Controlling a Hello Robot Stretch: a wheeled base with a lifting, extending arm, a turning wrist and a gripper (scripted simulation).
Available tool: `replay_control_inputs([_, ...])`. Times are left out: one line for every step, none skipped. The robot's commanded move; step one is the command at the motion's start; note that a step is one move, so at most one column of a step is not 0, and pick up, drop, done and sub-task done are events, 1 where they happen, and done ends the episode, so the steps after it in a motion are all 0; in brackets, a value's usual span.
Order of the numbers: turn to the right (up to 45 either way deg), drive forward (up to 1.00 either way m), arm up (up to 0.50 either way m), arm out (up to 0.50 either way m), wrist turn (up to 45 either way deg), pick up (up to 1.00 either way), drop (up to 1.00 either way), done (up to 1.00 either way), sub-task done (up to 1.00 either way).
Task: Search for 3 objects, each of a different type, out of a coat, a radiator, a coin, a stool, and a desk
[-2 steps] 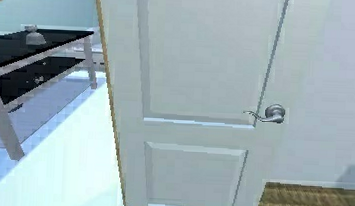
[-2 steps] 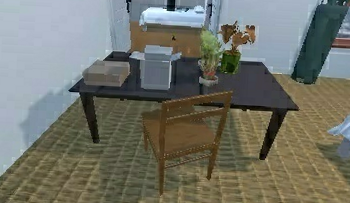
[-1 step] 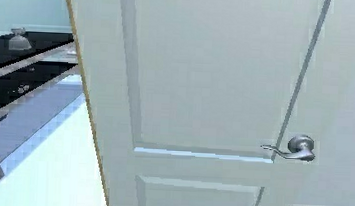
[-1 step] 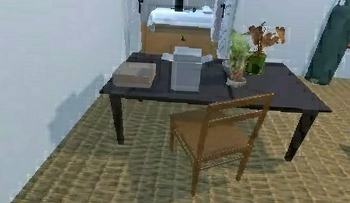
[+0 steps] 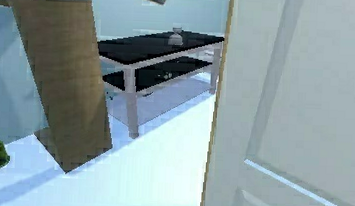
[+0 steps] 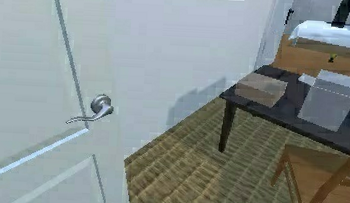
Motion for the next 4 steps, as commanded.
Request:
replay_control_inputs([0.0, 0.30, 0.00, 0.00, 0.0, 0.00, 0.00, 0.00, 0.00])
replay_control_inputs([-45.0, 0.00, 0.00, 0.00, 0.0, 0.00, 0.00, 0.00, 0.00])
replay_control_inputs([-15.0, 0.00, 0.00, 0.00, 0.0, 0.00, 0.00, 0.00, 0.00])
replay_control_inputs([0.0, 0.65, 0.00, 0.00, 0.0, 0.00, 0.00, 0.00, 0.00])
